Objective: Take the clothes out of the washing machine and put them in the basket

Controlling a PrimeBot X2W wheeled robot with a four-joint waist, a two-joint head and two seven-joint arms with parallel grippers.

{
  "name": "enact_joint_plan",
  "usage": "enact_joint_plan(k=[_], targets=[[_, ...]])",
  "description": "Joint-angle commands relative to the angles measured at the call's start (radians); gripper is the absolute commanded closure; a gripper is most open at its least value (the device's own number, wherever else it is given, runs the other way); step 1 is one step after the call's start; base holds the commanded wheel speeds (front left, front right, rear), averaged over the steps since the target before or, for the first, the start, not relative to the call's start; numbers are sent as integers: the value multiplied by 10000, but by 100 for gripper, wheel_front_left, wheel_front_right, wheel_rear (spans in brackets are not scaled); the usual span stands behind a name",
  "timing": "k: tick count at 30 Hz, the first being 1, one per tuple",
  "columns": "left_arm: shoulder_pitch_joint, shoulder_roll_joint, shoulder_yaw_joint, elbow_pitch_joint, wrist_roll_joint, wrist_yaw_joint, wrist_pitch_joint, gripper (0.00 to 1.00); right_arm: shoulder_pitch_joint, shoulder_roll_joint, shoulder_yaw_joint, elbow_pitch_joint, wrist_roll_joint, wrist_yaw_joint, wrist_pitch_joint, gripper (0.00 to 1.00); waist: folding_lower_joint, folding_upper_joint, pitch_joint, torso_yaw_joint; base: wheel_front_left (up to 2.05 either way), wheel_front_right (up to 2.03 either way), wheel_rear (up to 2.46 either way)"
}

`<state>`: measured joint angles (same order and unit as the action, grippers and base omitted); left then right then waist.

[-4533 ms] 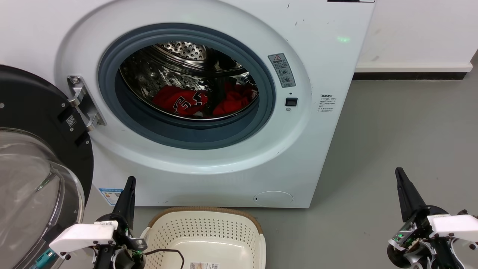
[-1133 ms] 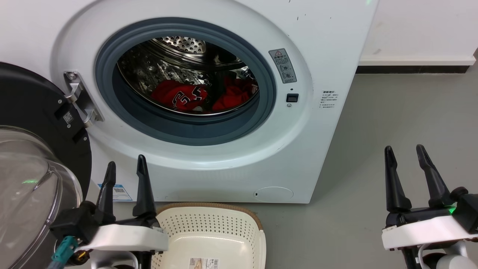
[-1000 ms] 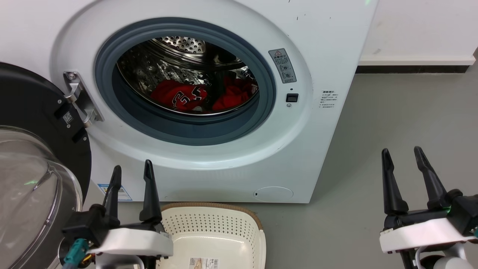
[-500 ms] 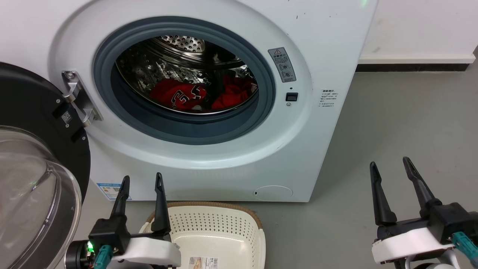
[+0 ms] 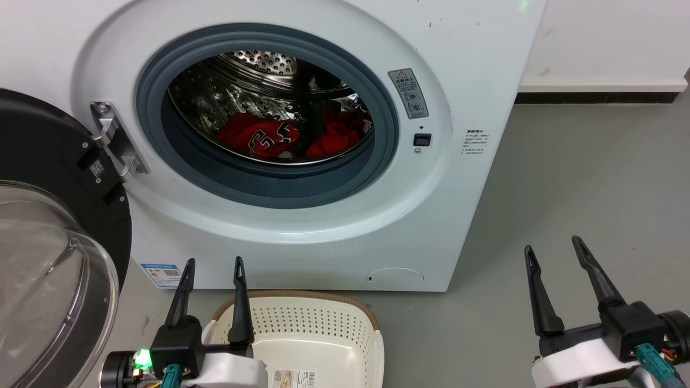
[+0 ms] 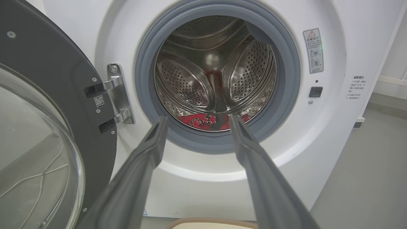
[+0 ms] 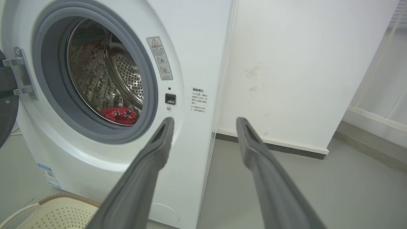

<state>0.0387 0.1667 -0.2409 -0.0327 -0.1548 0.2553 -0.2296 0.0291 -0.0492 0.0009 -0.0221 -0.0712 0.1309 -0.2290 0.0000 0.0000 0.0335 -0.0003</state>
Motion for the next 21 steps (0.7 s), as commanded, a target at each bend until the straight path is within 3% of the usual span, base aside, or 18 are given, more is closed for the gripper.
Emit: enact_joint_plan(k=[1, 12, 21], targets=[[162, -99, 170, -58, 167, -49, -119, 0, 131, -24, -71, 155, 64, -4, -112, 0, 0, 0, -2, 2, 0, 0, 0], [354, -466, 712, 204, 1022, -818, -313, 0, 2, -16, -311, 651, 218, -4, -311, 0, 0, 0, 77, -20, 0, 0, 0], [313, -618, 847, 406, 1432, -898, -362, 0, -80, -16, -293, 624, 26, -5, -372, 0, 0, 0, 62, -38, 0, 0, 0]])
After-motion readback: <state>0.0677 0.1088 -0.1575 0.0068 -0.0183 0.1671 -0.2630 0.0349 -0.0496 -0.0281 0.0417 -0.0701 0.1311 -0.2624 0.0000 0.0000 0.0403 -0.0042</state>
